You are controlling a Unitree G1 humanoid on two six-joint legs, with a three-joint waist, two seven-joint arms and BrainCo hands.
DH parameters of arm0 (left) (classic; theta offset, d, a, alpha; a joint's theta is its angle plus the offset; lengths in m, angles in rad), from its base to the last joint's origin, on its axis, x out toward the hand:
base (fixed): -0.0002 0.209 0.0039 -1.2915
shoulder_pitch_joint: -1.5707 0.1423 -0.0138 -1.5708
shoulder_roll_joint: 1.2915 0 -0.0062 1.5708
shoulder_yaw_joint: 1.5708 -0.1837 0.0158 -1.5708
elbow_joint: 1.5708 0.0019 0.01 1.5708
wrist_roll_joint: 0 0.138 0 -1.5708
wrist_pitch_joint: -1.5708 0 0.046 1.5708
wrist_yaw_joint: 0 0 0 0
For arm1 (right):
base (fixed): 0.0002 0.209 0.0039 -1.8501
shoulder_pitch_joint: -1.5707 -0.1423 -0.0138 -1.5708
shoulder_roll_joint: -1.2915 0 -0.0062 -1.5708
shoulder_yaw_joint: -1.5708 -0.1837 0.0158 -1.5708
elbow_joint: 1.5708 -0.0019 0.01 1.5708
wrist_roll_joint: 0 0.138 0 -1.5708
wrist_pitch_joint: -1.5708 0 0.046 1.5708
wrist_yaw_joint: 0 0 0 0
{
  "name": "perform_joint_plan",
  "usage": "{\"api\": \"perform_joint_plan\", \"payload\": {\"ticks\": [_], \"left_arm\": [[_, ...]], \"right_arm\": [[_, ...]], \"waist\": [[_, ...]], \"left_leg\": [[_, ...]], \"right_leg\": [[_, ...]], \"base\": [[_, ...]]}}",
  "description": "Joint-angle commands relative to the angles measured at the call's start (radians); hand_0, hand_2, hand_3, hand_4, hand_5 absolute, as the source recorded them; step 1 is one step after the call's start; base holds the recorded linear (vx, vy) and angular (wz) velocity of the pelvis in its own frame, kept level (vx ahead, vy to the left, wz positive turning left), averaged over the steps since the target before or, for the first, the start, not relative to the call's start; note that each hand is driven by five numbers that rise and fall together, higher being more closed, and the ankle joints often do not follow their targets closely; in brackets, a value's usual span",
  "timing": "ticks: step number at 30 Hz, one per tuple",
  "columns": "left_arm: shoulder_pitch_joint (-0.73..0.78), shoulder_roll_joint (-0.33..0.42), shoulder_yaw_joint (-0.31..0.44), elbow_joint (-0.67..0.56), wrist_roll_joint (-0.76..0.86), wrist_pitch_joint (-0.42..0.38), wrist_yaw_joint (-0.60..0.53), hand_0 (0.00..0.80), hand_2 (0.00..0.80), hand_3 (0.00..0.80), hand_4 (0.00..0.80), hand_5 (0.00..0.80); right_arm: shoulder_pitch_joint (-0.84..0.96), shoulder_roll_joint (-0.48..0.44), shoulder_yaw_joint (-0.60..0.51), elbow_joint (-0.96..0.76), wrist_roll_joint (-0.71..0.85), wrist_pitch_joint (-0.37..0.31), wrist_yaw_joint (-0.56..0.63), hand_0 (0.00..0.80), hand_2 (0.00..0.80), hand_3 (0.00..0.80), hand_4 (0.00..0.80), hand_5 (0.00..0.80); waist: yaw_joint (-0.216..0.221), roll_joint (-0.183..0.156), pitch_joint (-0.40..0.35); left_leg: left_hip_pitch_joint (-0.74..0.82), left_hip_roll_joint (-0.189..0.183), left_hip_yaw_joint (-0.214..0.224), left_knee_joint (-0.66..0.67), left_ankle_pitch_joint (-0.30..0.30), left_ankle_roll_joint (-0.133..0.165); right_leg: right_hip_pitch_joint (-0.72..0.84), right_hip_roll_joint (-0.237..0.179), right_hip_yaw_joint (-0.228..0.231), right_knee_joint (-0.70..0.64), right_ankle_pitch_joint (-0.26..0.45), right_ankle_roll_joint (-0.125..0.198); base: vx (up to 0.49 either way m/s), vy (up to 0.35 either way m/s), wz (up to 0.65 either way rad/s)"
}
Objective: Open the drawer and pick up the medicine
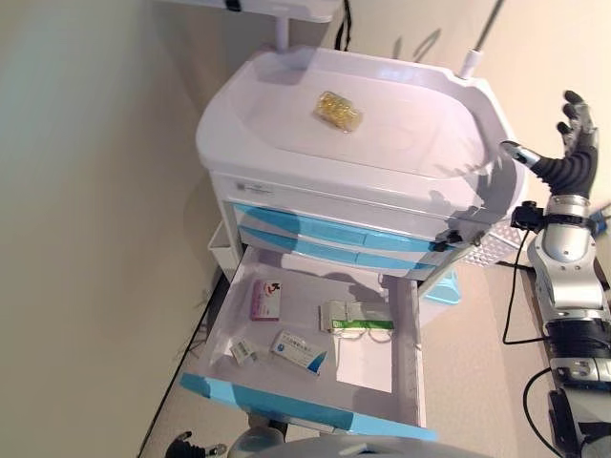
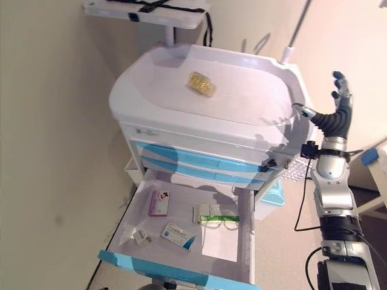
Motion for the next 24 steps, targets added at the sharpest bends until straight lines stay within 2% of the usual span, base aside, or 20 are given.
{"api": "perform_joint_plan", "payload": {"ticks": [1, 4, 9, 10, 13, 14, 16, 24], "left_arm": [[-0.029, 0.008, 0.006, 0.043, 0.047, -0.020, 0.006, 0.000, 0.000, 0.000, 0.000, 0.000], [-0.030, -0.009, 0.006, 0.038, 0.061, -0.024, 0.001, 0.000, 0.000, 0.000, 0.000, 0.000], [-0.035, -0.026, -0.008, 0.032, 0.071, -0.030, -0.002, 0.000, 0.000, 0.000, 0.000, 0.000], [-0.040, -0.036, -0.015, 0.027, 0.076, -0.033, -0.001, 0.000, 0.000, 0.000, 0.000, 0.000], [-0.042, -0.043, -0.026, 0.025, 0.080, -0.034, -0.002, 0.000, 0.000, 0.000, 0.000, 0.000], [-0.043, -0.052, -0.038, 0.023, 0.083, -0.034, -0.004, 0.000, 0.000, 0.000, 0.000, 0.000], [-0.041, -0.054, -0.038, 0.021, 0.083, -0.035, -0.005, 0.000, 0.000, 0.000, 0.000, 0.000], [-0.040, -0.075, -0.070, 0.013, 0.081, -0.042, -0.008, 0.000, 0.000, 0.000, 0.000, 0.000]], "right_arm": [[0.020, -0.005, -0.059, -0.102, 0.011, -0.076, -0.036, 0.000, 0.000, 0.000, 0.000, 0.000], [0.166, 0.072, -0.124, -0.072, 0.028, -0.079, -0.033, 0.000, 0.000, 0.000, 0.000, 0.000], [0.267, 0.153, -0.126, 0.065, 0.027, -0.070, -0.049, 0.000, 0.000, 0.000, 0.000, 0.000], [0.304, 0.184, -0.108, 0.156, 0.021, -0.051, -0.054, 0.000, 0.000, 0.000, 0.000, 0.000], [0.325, 0.207, -0.076, 0.252, 0.040, -0.045, -0.041, 0.000, 0.000, 0.000, 0.000, 0.000], [0.345, 0.224, -0.027, 0.353, 0.034, -0.022, -0.017, 0.000, 0.000, 0.000, 0.000, 0.000], [0.352, 0.220, -0.006, 0.377, 0.018, -0.010, -0.005, 0.000, 0.000, 0.000, 0.000, 0.000], [0.356, 0.221, 0.156, 0.687, -0.056, 0.057, 0.083, 0.000, 0.000, 0.000, 0.000, 0.000]], "waist": [[0.020, -0.017, -0.023], [-0.008, -0.003, -0.019], [-0.030, 0.016, -0.013], [-0.041, 0.026, -0.007], [-0.050, 0.033, -0.003], [-0.061, 0.043, 0.001], [-0.065, 0.047, 0.003], [-0.088, 0.067, 0.030]], "left_leg": [[-0.016, -0.045, 0.017, 0.030, -0.066, 0.029], [-0.018, -0.044, 0.031, 0.032, -0.062, 0.029], [-0.008, -0.040, 0.043, 0.035, -0.076, 0.029], [-0.004, -0.040, 0.048, 0.036, -0.079, 0.029], [0.000, -0.039, 0.056, 0.039, -0.082, 0.027], [0.002, -0.037, 0.065, 0.042, -0.085, 0.025], [0.003, -0.036, 0.069, 0.043, -0.086, 0.025], [0.010, -0.027, 0.111, 0.058, -0.097, 0.025]], "right_leg": [[-0.064, -0.036, -0.005, 0.024, 0.074, 0.073], [-0.070, -0.033, 0.011, 0.024, 0.078, 0.070], [-0.071, -0.027, 0.028, 0.033, 0.061, 0.068], [-0.069, -0.026, 0.035, 0.037, 0.057, 0.066], [-0.068, -0.024, 0.042, 0.041, 0.052, 0.066], [-0.071, -0.022, 0.052, 0.044, 0.051, 0.065], [-0.073, -0.020, 0.057, 0.046, 0.050, 0.064], [-0.100, -0.007, 0.095, 0.087, 0.039, 0.061]], "base": [[-0.026, -0.017, -0.11], [0.008, -0.017, -0.14], [0.012, -0.013, -0.14], [0.010, -0.009, -0.12], [0.004, -0.011, -0.16], [0.005, -0.009, -0.08], [0.006, -0.003, -0.06], [0.003, -0.013, -0.22]]}}
